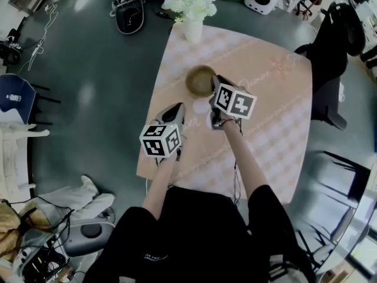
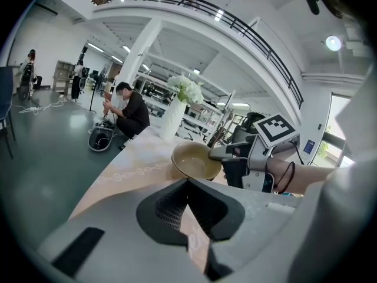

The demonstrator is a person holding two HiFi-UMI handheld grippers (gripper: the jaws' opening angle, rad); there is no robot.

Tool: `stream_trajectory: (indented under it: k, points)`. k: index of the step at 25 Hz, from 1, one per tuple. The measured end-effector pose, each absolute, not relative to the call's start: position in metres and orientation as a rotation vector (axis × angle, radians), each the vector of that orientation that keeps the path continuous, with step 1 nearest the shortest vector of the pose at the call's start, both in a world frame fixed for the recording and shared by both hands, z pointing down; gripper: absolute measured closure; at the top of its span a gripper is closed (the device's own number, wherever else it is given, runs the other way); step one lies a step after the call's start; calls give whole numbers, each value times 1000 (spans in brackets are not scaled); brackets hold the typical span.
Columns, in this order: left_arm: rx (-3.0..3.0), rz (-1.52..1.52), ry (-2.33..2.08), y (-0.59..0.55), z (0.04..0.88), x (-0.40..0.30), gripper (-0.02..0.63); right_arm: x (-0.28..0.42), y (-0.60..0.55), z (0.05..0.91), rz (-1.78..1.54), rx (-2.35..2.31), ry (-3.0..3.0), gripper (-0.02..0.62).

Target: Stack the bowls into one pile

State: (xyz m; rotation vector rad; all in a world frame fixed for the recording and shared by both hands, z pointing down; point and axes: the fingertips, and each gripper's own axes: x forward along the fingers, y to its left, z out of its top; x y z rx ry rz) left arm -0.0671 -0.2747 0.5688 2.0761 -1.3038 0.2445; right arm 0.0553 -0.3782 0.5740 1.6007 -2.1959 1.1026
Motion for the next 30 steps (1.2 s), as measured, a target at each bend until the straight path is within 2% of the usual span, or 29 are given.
stream_trajectory:
  k: [8,16,19,24,30]
  points:
    - [2068,250,-1294,-275,573,-60,609,59,-379,581,1068,1586,-2173,568]
    - [2062,245,-1294,-278,574,-61,609,54,-381,582,900,1549,-2171,566]
    - [2063,242,-1292,-277,573,-60,608,54,-379,583,854,1554,-2164,508]
    - [2069,238,-1289,-268,567,-51,609,66,-372,575,823,1599,-2174,486]
    - [2097,220,-1289,-255,554,-42,609,76,-353,559,875,1582,-2236,556]
